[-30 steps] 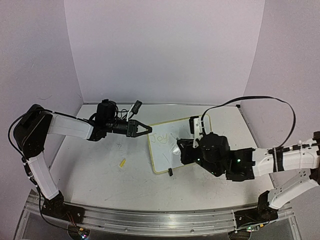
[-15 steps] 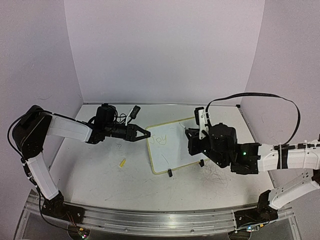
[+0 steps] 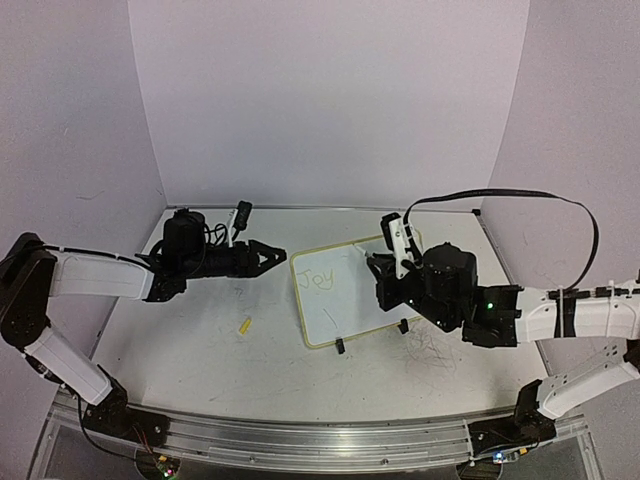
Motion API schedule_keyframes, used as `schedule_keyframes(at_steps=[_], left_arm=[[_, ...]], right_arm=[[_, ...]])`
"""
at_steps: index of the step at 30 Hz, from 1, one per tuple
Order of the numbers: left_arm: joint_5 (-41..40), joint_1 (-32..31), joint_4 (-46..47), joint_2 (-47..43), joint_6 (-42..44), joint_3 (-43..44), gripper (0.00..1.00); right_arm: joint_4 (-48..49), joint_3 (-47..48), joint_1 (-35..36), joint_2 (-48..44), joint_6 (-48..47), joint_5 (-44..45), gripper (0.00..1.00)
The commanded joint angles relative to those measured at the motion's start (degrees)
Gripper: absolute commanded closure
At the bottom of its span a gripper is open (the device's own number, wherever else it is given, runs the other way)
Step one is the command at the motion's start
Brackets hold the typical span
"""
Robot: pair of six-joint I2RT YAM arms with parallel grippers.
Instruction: Write a sentence on the whiteboard
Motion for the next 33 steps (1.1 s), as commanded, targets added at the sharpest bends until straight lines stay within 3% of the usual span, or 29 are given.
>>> schedule_keyframes(at_steps=[1, 9, 16, 33], left_arm=[[-2.7, -1.2, 6.3, -0.4, -3.7, -1.5, 0.35], [-1.0, -2.5, 10.0, 3.7, -5.1, 0.9, 0.35], [2.1, -2.7, 10.6, 8.4, -4.1, 4.0, 0.50], [3.4, -2.7, 10.7, 12.9, -0.9, 7.9, 0.71]], right_arm=[[2.8, -0.6, -0.9, -3.3, -1.0, -1.4, 1.00], [2.0, 0.5, -1.8, -1.2, 4.2, -7.3, 1.00], [2.0, 0.1, -1.8, -1.2, 5.6, -8.4, 1.00], [2.5, -1.5, -2.3, -2.3, 1.0, -9.9, 0.99]])
